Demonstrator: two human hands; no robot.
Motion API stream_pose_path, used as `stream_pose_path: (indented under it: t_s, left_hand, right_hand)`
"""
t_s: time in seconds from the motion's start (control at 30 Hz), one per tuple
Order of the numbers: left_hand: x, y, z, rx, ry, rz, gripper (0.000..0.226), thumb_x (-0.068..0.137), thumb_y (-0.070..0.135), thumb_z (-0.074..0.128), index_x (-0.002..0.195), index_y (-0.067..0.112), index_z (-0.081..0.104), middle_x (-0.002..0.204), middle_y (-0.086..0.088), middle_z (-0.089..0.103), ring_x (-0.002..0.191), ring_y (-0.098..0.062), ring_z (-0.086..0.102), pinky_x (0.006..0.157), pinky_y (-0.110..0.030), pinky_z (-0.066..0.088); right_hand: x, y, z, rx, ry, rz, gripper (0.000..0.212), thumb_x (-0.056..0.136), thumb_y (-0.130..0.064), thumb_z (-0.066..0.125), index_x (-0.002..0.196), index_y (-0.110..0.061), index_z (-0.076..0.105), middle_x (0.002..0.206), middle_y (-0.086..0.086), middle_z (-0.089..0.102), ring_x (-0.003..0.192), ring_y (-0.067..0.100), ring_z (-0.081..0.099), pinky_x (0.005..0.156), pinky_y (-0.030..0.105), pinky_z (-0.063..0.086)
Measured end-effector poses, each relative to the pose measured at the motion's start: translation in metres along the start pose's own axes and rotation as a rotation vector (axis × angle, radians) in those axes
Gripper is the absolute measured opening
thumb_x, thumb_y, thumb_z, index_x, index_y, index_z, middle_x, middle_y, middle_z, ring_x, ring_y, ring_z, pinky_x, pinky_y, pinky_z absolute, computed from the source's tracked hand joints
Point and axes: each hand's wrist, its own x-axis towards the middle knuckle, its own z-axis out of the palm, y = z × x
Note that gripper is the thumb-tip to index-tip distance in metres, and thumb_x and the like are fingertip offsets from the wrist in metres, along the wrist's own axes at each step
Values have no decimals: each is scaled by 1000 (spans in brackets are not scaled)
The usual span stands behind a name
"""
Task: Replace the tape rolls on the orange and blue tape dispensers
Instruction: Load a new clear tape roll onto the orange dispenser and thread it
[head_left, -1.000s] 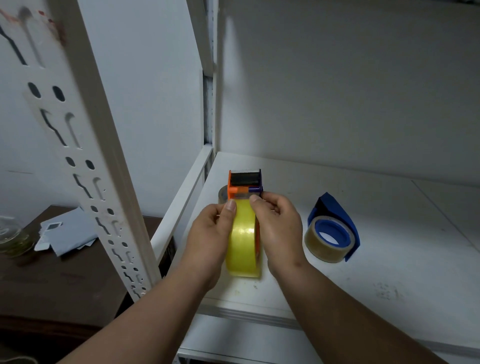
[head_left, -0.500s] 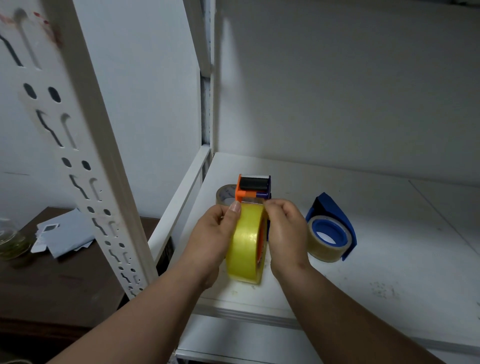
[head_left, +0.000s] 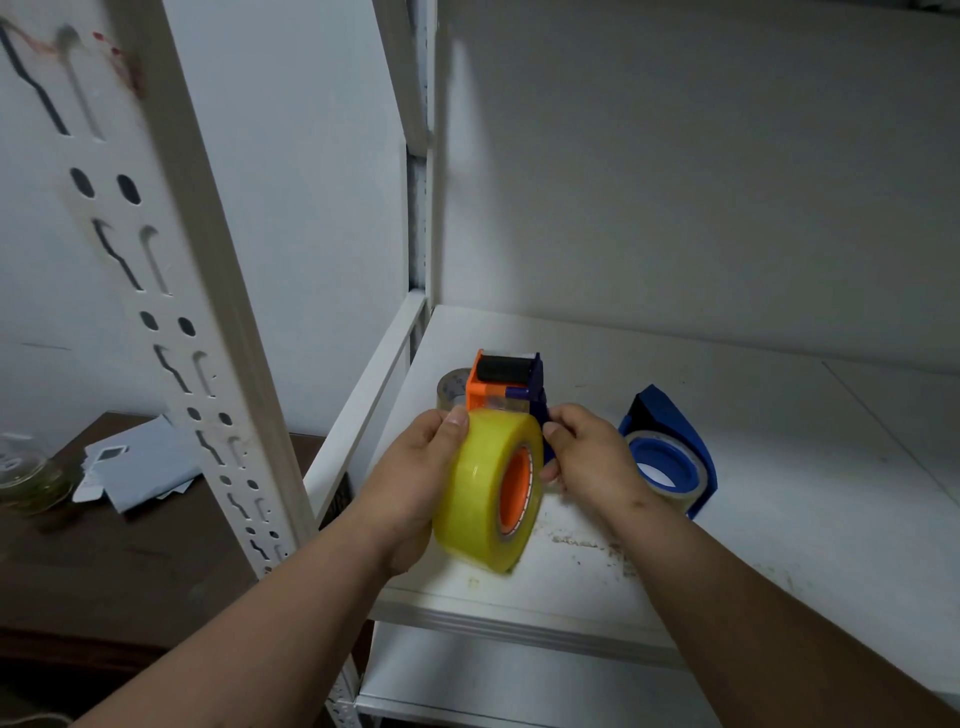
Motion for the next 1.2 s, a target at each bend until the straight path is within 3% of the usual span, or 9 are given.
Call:
stream_pose_path:
  t_s: [0.17,0.4,0.5,0.6,0.67,0.8,0.97,1.07,1.2]
  left_hand:
    - [-5,0,2,48,9,34,35,97,48,47,111,19,61,115,-18,68,106,-35,66,96,-57,51]
    - [-5,2,7,191,35,110,34,98,52,40,101,23,58,98,-12,66,85,-24,63,73,-40,53]
    - [-3,2,8,198,45,120,32,99,50,40,101,24,59,96,-9,67,86,-23,64,74,-39,54]
    - [-2,2,9,210,45,121,31,100,50,39,99,27,59,95,-5,67,85,-21,65,71,-35,55]
    - [0,3,8,188,39,97,31,99,50,40,101,27,60,99,-6,69,92,-24,67,79,-40,57]
    - [1,7,6,112,53,24,33,101,48,39,111,25,60,113,-11,68,106,-31,66,96,-55,52]
    - [1,8,10,117,59,18,30,101,48,36,106,30,59,111,-7,68,104,-26,66,95,-48,53]
    - [-2,10,15,122,44,-6,28,102,46,34,107,31,57,115,-9,66,108,-28,64,99,-51,51]
    - [-4,14,15,115,17,-22,27,104,40,35,98,30,58,111,-8,67,107,-28,65,99,-51,51]
  right_hand:
    - [1,4,1,-128,67,-158,21,98,-22,41,95,-25,62,80,-1,64,81,21,61,75,36,51]
    - [2,7,7,-288,189,-307,21,99,-20,39,99,-17,60,91,1,59,80,15,52,59,22,37]
    - [3,4,6,-360,193,-335,19,97,-17,40,97,-12,59,90,5,56,80,21,51,61,28,33]
    - [4,0,8,-401,191,-316,16,95,-15,42,97,-9,57,91,11,57,80,26,52,63,30,34]
    - [5,-1,11,-406,176,-281,16,94,-15,43,99,-9,57,93,12,59,80,26,54,63,30,36]
    - [7,-3,14,-101,139,-42,23,95,-18,44,118,-18,47,102,6,65,86,23,63,74,36,54]
    - [-8,-2,25,-90,403,-127,12,84,-19,56,82,-26,46,97,-3,50,70,7,52,54,23,38]
    - [-19,-6,32,-17,448,-203,12,80,-23,55,73,-31,51,94,-8,47,75,10,55,62,25,44]
    - [-24,-15,30,62,428,-190,11,87,-30,53,79,-34,58,97,-7,51,83,12,58,74,31,49]
